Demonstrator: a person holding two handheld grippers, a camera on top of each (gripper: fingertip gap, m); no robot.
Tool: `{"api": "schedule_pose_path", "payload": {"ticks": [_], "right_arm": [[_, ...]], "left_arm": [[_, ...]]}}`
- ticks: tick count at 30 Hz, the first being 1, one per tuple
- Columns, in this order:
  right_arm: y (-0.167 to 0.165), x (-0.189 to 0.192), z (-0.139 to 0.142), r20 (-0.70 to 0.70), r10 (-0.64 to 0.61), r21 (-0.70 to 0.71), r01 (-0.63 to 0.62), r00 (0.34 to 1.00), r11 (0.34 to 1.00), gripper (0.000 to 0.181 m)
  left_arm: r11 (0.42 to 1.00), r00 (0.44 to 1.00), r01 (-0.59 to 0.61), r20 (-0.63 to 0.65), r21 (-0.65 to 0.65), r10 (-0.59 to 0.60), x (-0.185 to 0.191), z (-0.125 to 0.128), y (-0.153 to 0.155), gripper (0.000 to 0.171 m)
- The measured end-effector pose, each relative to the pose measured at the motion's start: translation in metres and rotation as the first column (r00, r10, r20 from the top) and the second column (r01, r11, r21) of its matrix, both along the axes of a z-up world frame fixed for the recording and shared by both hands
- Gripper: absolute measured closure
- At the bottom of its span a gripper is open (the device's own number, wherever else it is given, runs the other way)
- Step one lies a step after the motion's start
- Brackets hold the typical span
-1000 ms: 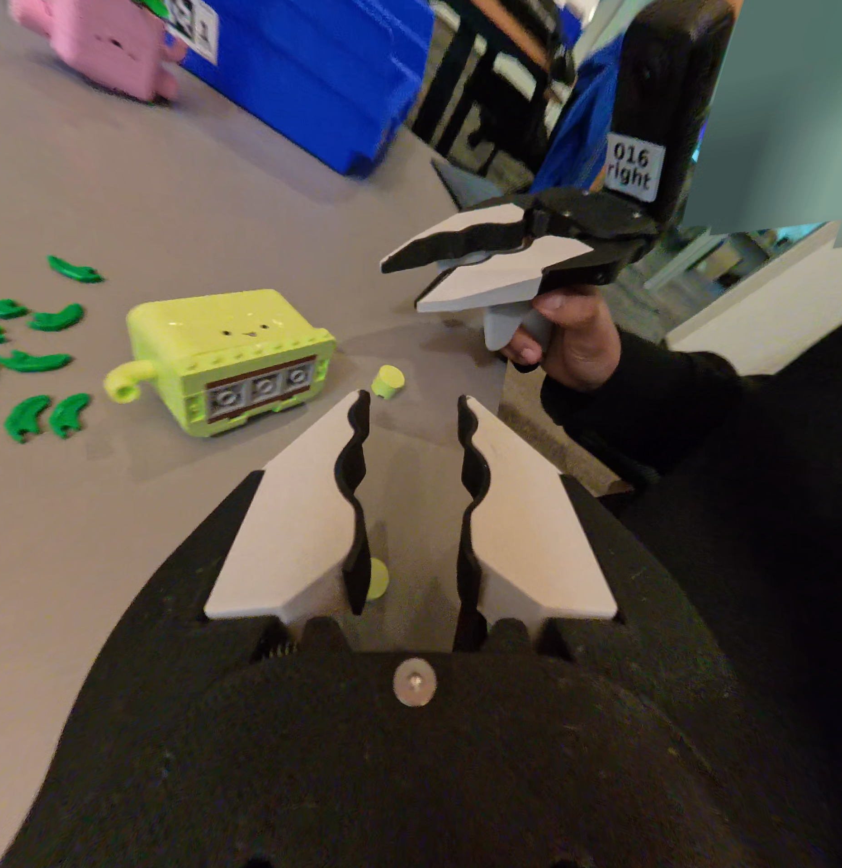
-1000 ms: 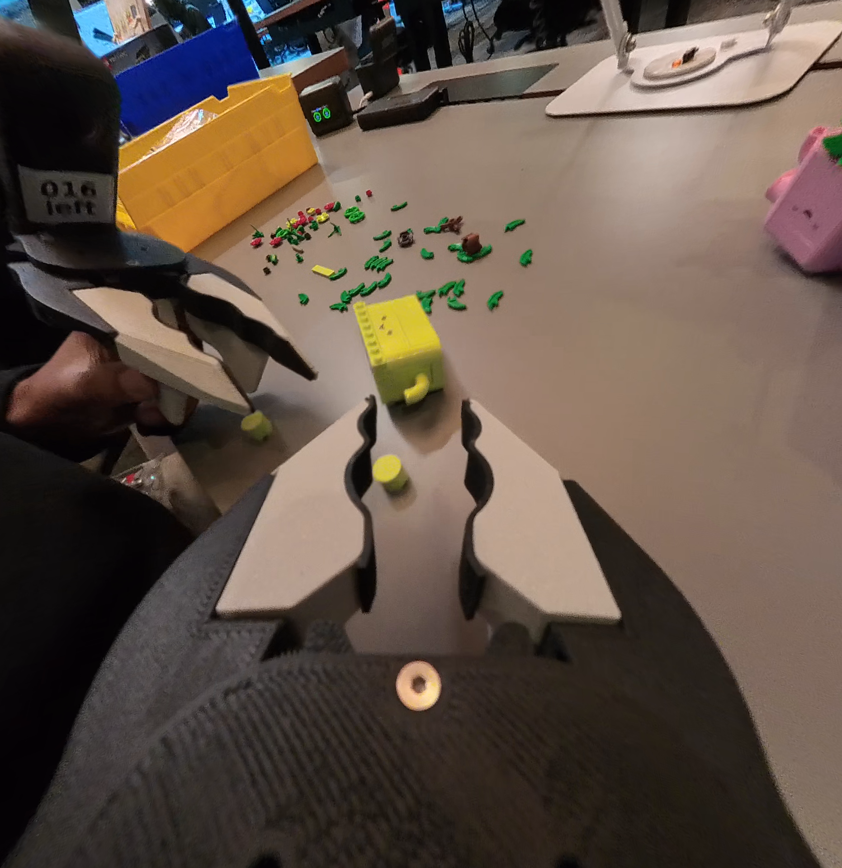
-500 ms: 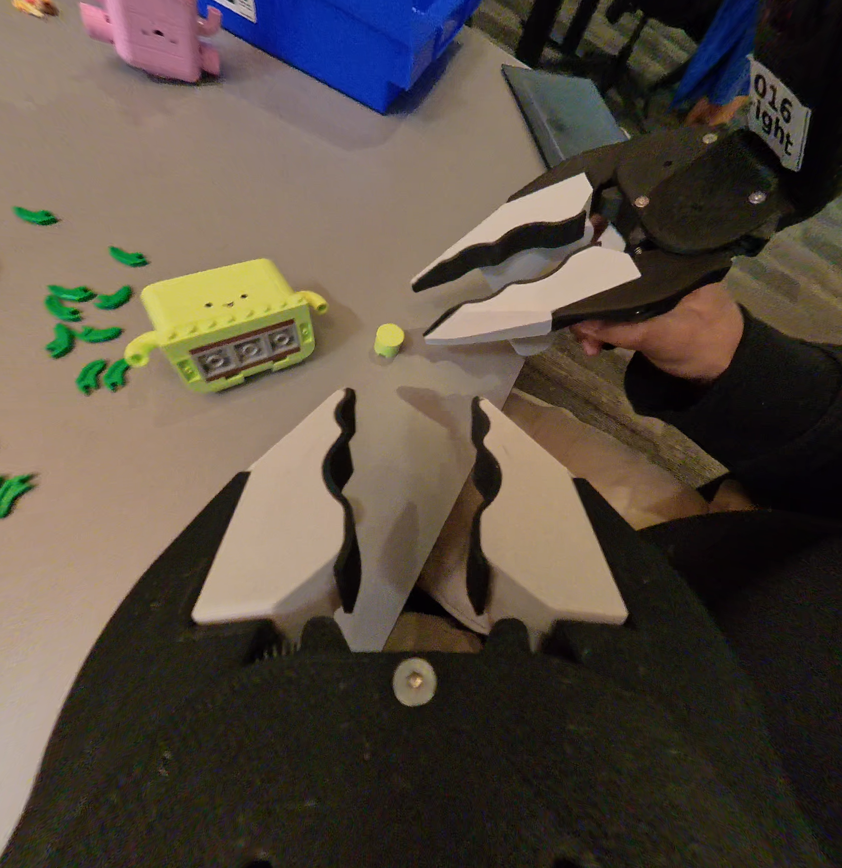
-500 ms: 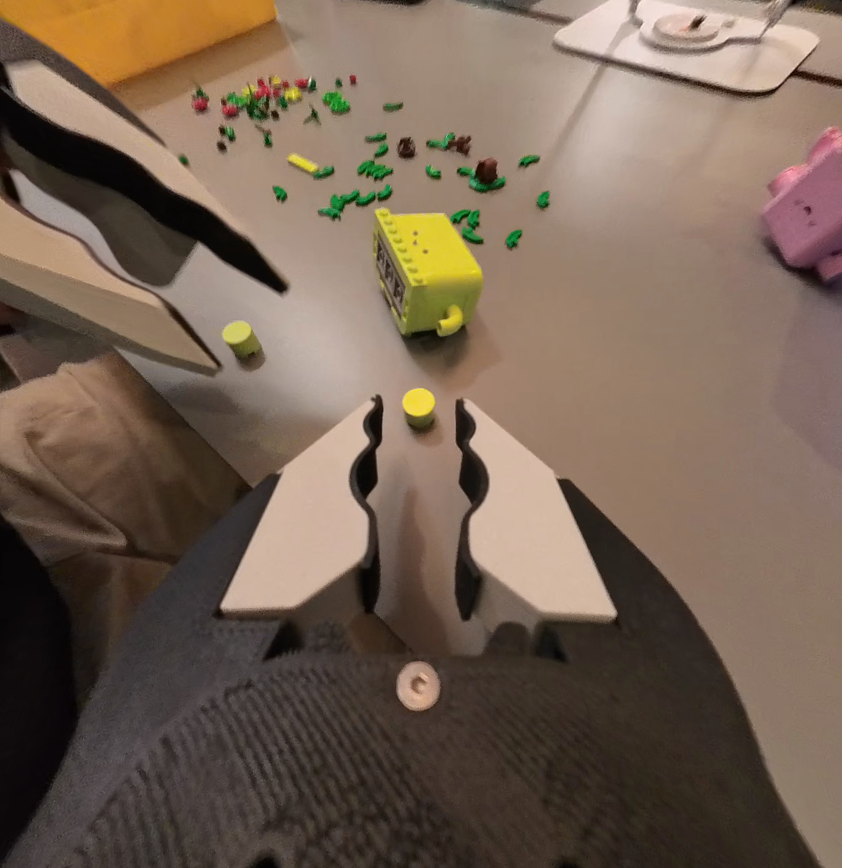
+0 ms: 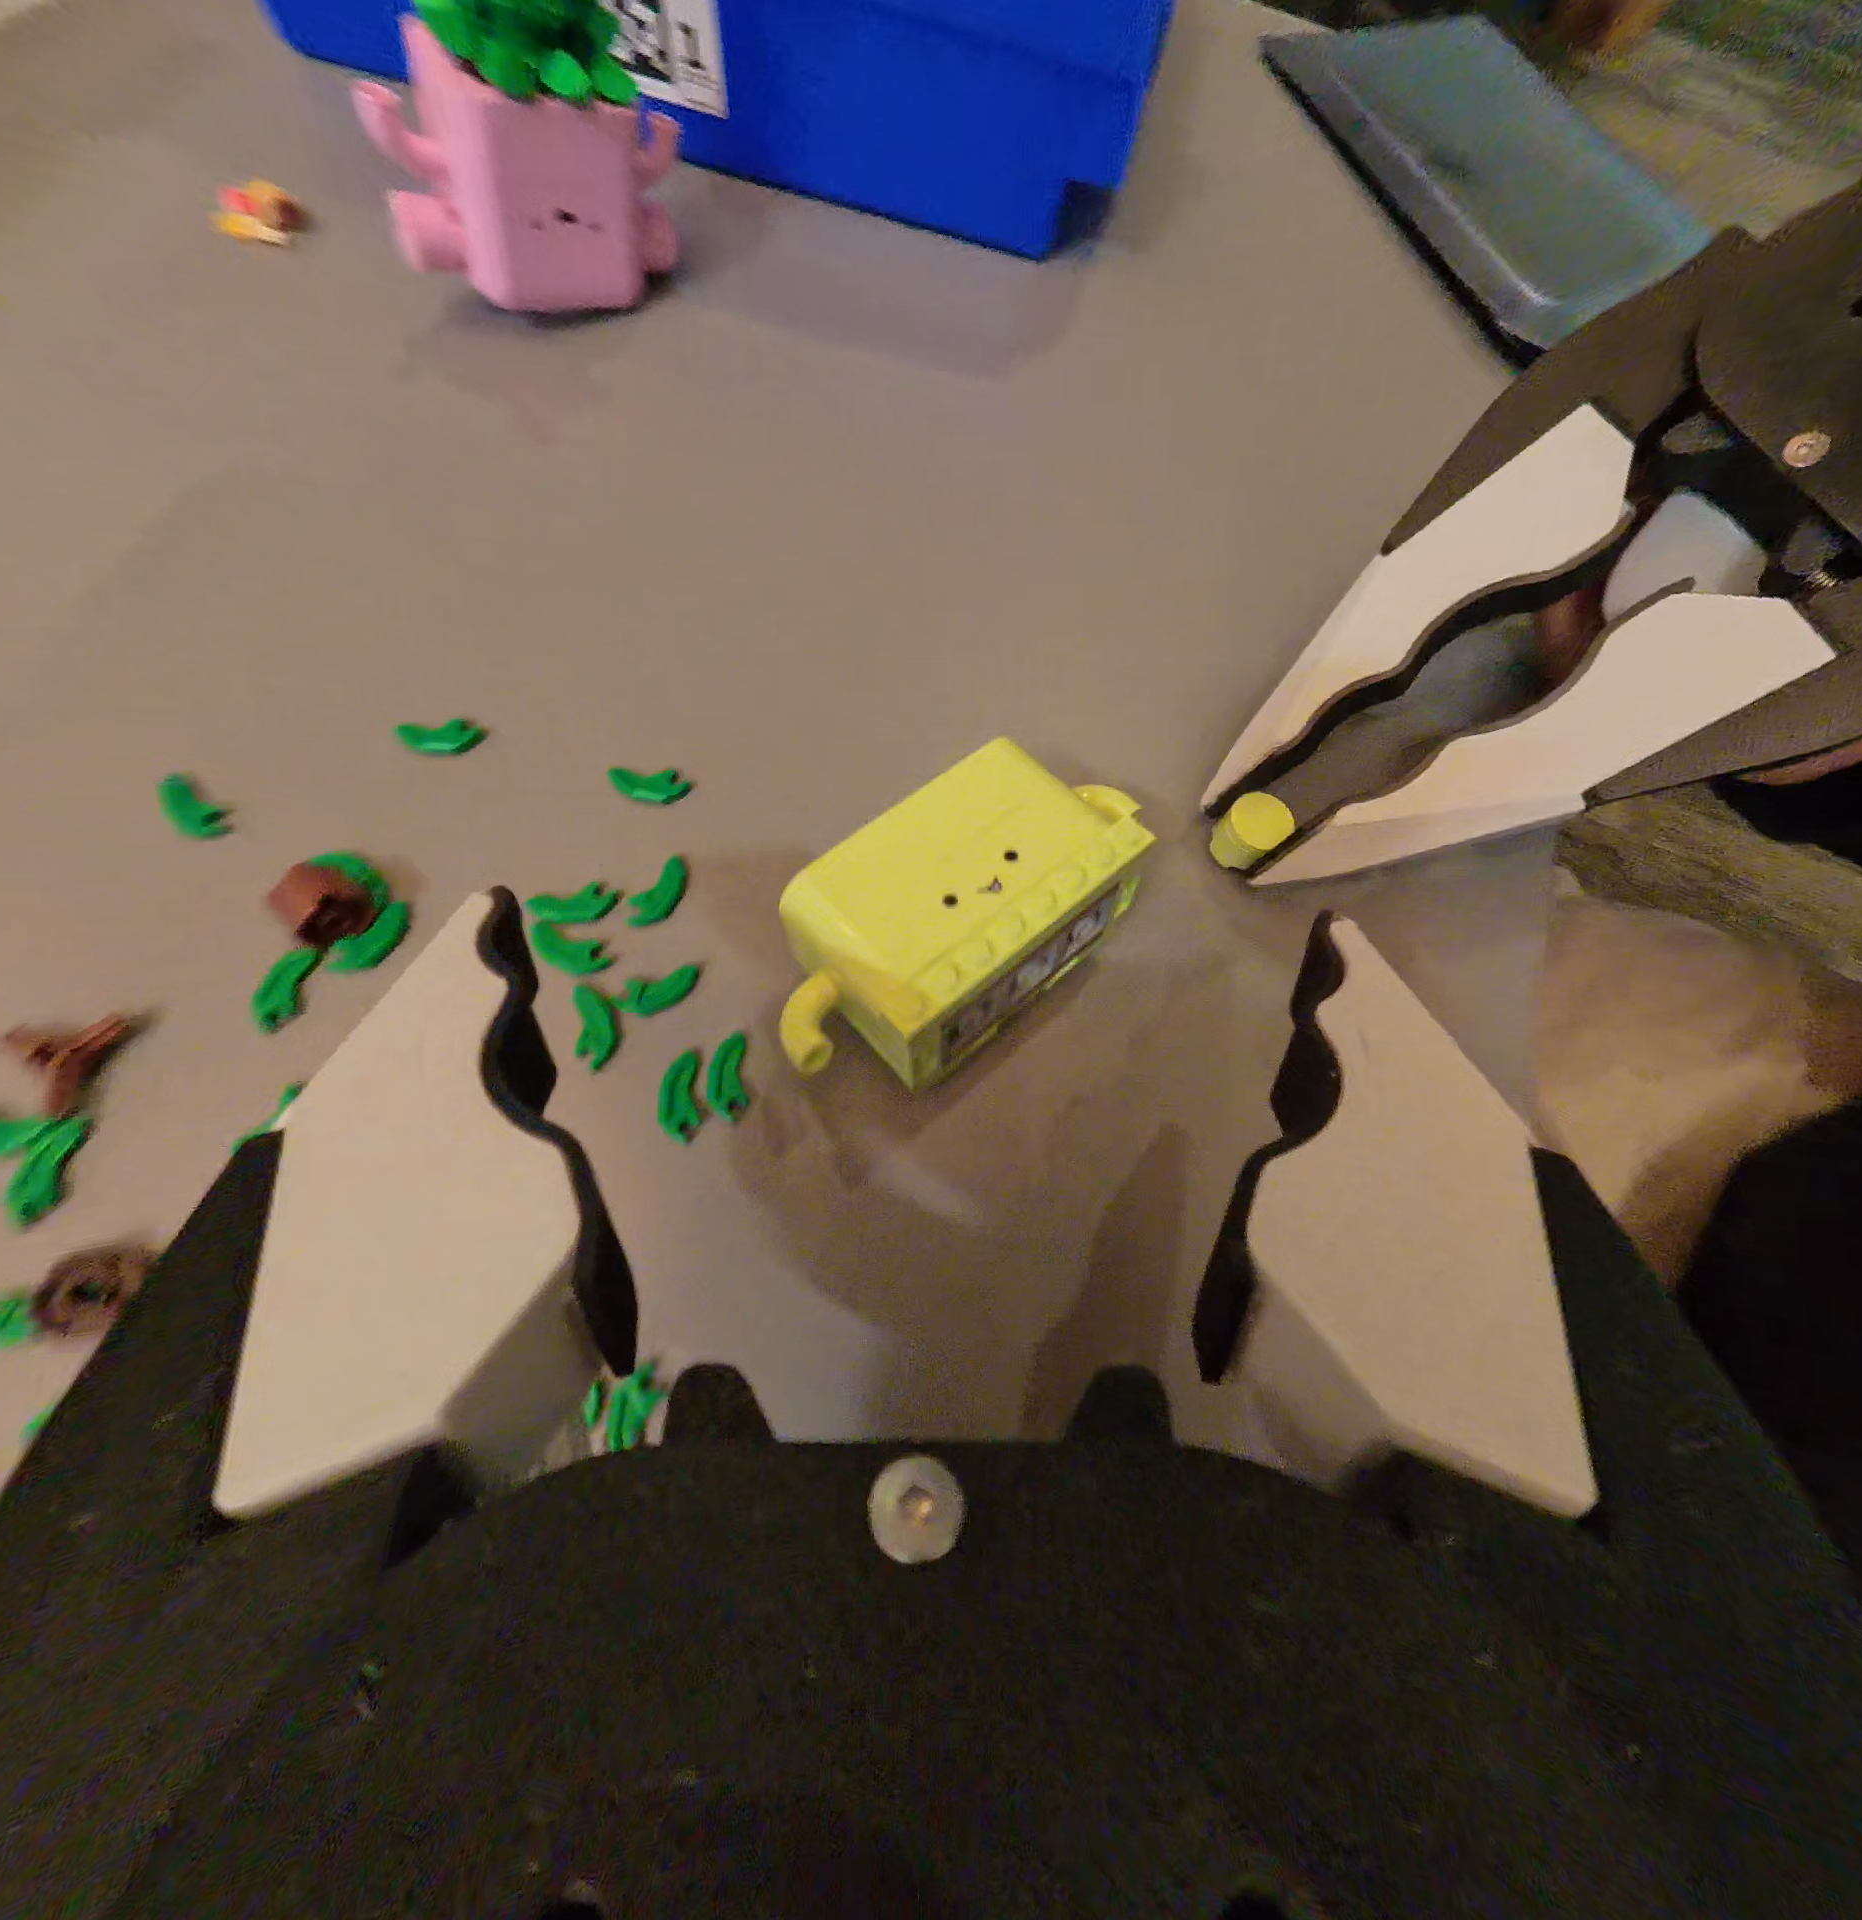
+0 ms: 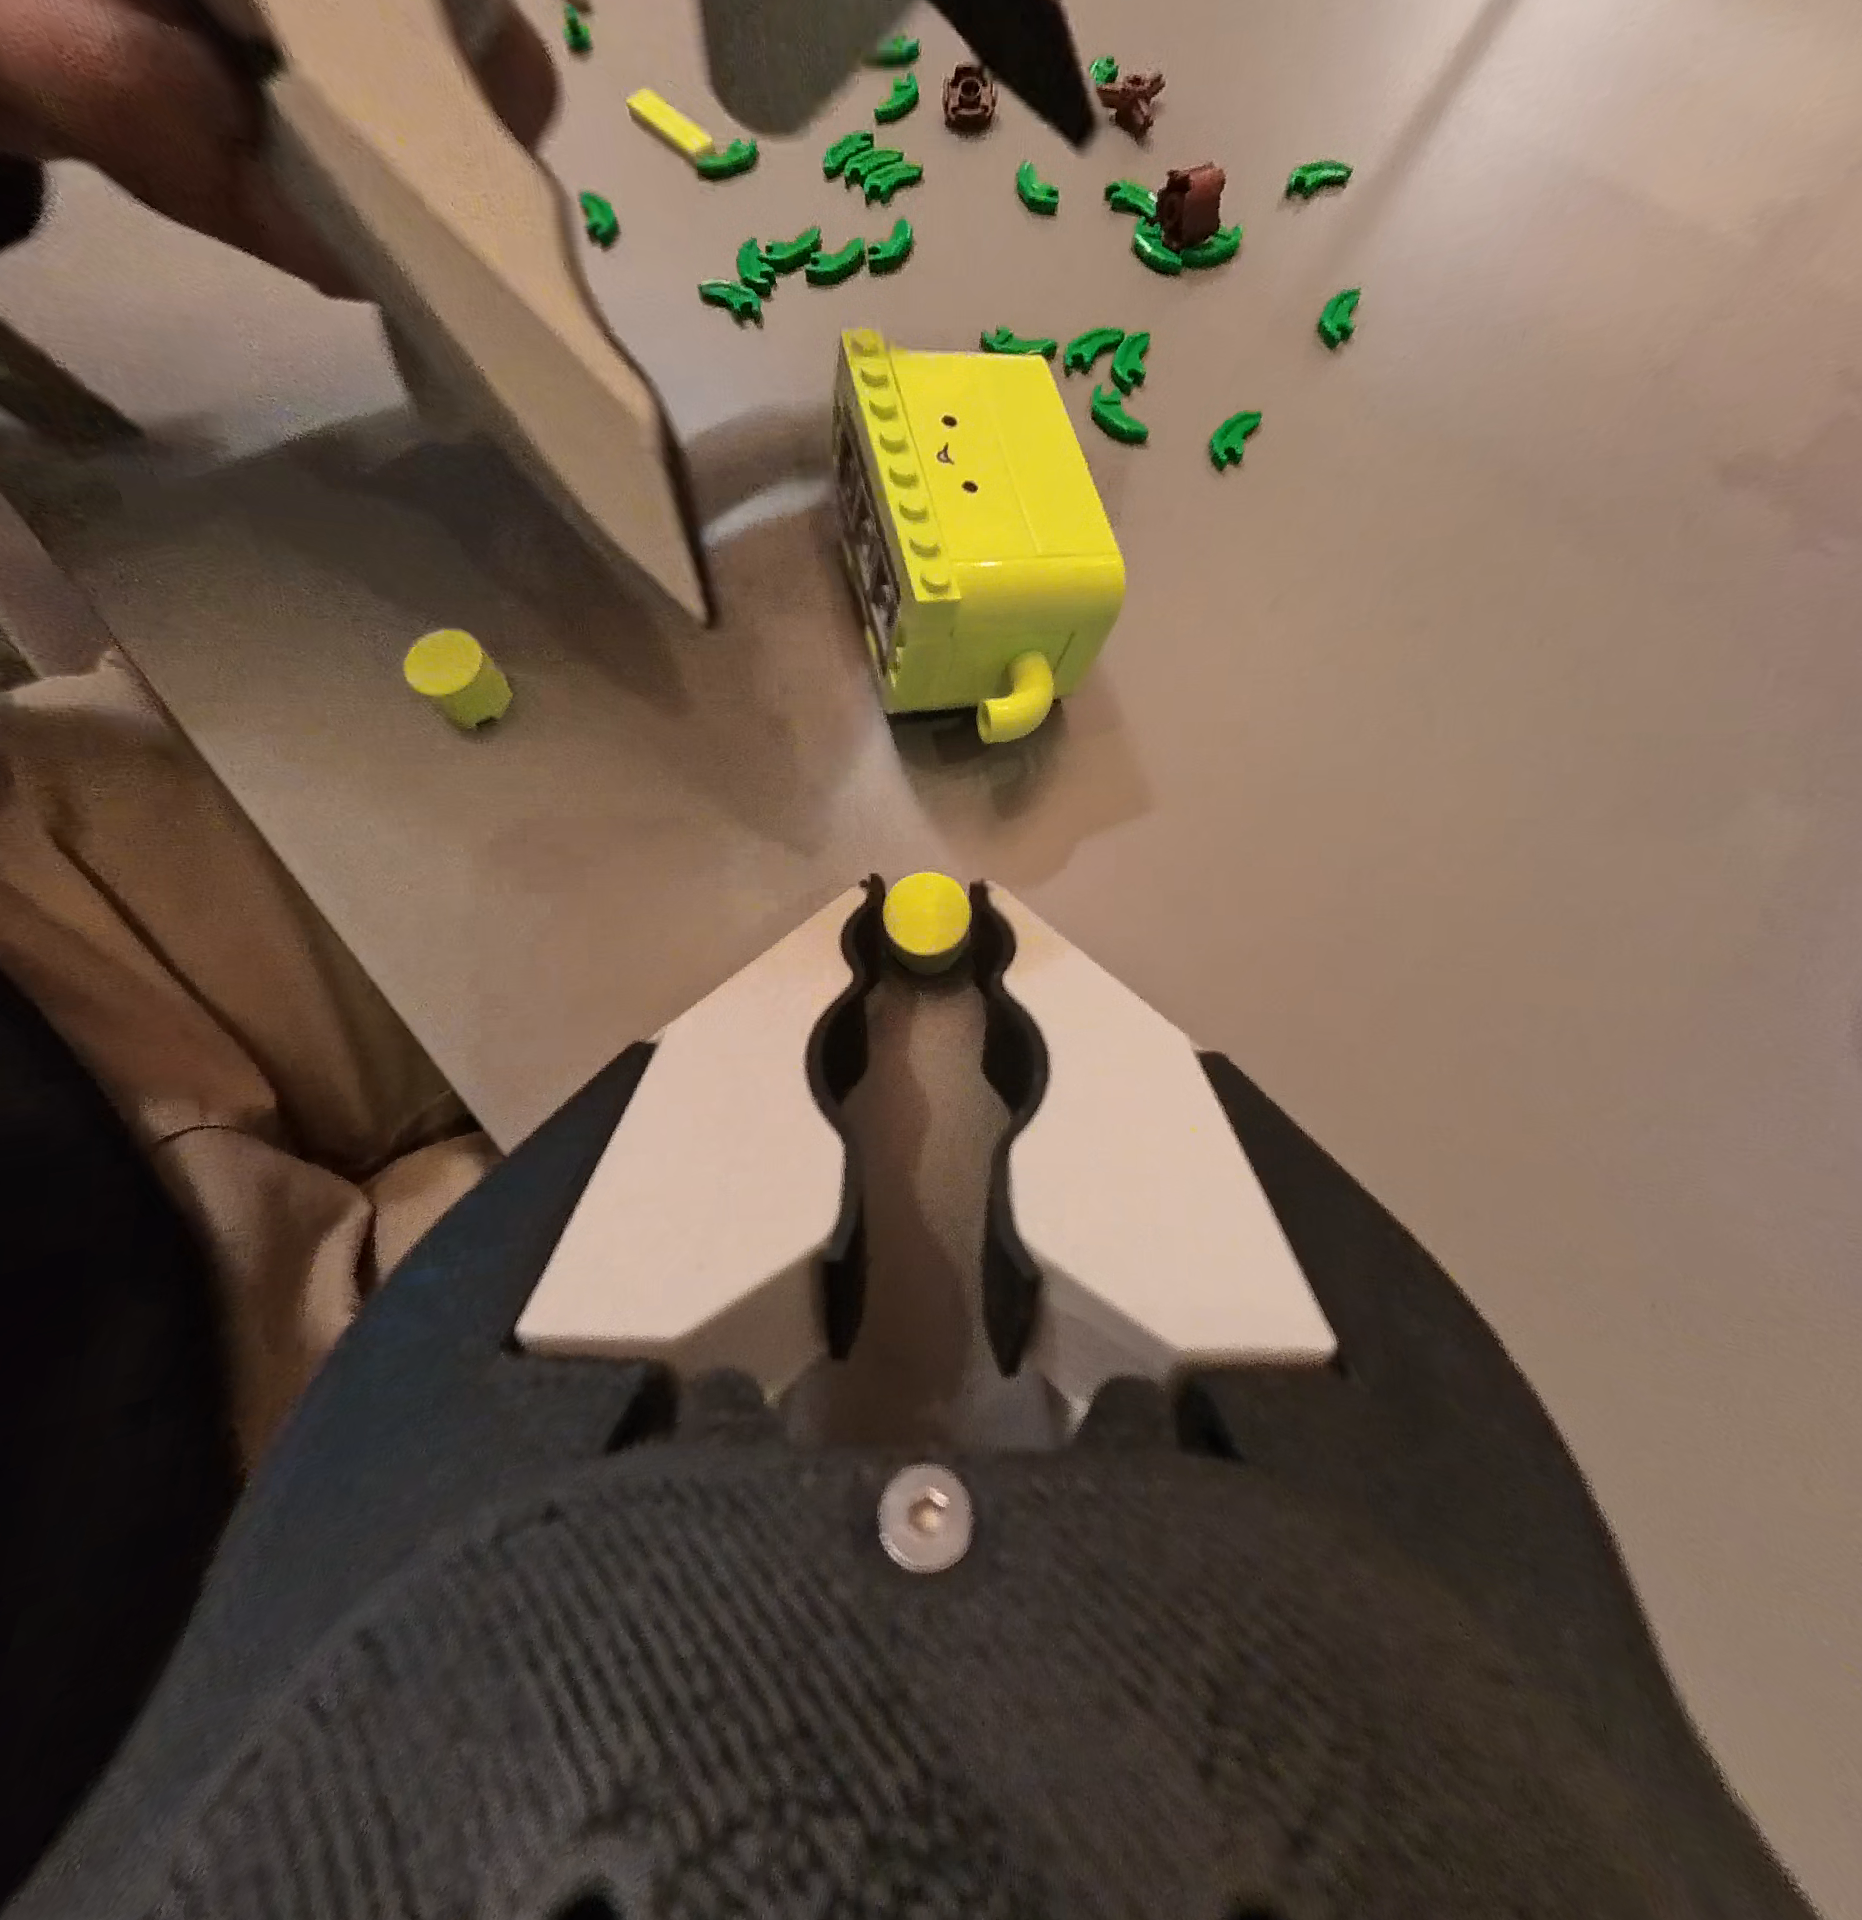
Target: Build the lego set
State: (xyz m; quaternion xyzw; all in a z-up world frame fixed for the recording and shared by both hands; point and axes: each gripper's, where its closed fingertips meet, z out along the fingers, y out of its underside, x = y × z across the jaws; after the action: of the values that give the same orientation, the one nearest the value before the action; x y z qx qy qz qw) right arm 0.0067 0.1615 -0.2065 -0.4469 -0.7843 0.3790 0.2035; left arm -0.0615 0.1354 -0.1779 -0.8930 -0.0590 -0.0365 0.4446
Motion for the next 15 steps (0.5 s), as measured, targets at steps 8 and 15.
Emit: {"api": "schedule_pose_path", "payload": {"ticks": [8,15], "right_arm": [[0.018,0.006,-0.006,0.016,-0.057,0.049,0.056,0.998,0.997,0.166],[0.020,0.016,-0.006,0.086,-0.061,-0.004,0.061,0.994,0.998,0.158]], "left_arm": [[0.984,0.979,0.171,0.126,-0.058,-0.163,0.026,-0.016,-0.003,0.087],[0.990,0.965,0.144,0.224,-0.007,-0.139,0.065,-0.006,-0.019,0.108]]}}
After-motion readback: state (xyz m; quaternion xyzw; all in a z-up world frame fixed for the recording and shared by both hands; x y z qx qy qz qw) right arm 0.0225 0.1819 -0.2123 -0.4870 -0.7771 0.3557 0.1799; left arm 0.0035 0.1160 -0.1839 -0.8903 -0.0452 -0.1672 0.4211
